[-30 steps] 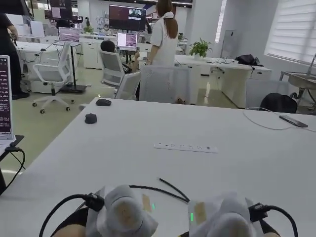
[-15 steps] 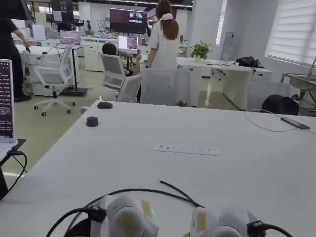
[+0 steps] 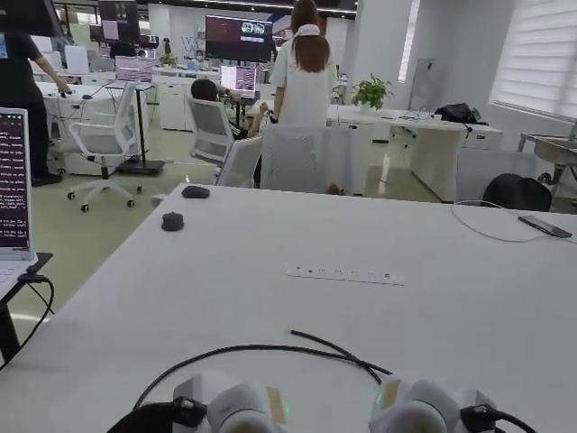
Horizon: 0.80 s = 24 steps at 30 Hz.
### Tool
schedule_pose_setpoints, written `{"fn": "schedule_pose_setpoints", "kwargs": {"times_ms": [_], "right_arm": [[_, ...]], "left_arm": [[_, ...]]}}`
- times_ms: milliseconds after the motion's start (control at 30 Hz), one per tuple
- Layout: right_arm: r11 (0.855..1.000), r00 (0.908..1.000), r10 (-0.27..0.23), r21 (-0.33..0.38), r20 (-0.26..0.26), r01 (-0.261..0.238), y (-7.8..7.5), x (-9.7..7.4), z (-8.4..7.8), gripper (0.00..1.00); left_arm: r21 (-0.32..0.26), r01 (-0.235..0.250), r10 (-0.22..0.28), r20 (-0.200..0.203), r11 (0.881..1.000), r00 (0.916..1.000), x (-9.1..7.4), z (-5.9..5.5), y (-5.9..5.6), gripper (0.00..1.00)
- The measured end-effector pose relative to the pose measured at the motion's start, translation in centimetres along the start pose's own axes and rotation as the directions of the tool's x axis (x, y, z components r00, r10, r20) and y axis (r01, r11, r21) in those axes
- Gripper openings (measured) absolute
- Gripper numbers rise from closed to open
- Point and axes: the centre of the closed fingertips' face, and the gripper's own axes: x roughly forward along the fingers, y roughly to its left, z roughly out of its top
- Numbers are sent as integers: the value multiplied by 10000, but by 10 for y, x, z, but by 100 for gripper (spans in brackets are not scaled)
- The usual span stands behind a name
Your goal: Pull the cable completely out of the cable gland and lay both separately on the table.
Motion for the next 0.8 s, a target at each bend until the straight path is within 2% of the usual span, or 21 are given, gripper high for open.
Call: {"fn": "schedule_pose_setpoints", "kwargs": {"times_ms": [100,133,167,200,233,267,300,400,467,533,633,733,800], "right_arm": [[9999,9989,47,-103,-474,-52,2,2,-8,6],[9976,9983,583,-391,60,-580,12,3,3,10],[9974,9951,684,-286,720,-665,16,3,15,16],[9966,9868,823,-182,1391,-806,21,1,30,24],[9953,9833,949,-359,1555,-903,24,-1,35,26],[9931,9802,1076,-634,1660,-983,27,-2,39,26],[9892,9759,1209,-1040,1815,-1032,31,-3,43,25],[9840,9689,1444,-1325,2012,-1191,38,-6,48,23],[9767,9602,1659,-1719,2246,-1285,44,-8,53,17],[9742,9574,1765,-1794,2286,-1367,46,-9,54,8],[9735,9606,1694,-1892,2202,-1283,45,-7,53,6],[9798,9739,1377,-1690,1806,-1072,38,-4,45,6],[9898,9855,932,-1207,1419,-762,28,-3,34,5]], "left_arm": [[-53,-94,94,-7,9999,10000,0,0,2,16],[192,-156,159,-128,9997,9998,0,-3,3,16],[219,-116,119,-121,9997,9999,0,-2,2,16],[101,277,-280,373,9996,9989,1,6,-5,16],[-76,476,-469,713,9988,9964,0,12,-9,16],[-182,558,-541,851,9983,9949,-1,15,-10,16],[-52,495,-490,792,9988,9957,-2,15,-9,16],[172,530,-542,851,9984,9949,-1,17,-12,16],[159,553,-565,861,9983,9947,0,18,-12,16],[145,579,-590,905,9982,9941,-1,18,-13,16],[-10,589,-587,822,9983,9949,-1,15,-11,16],[-38,476,-472,674,9989,9966,0,12,-9,16],[-97,338,-332,519,9994,9981,0,9,-7,16]]}}
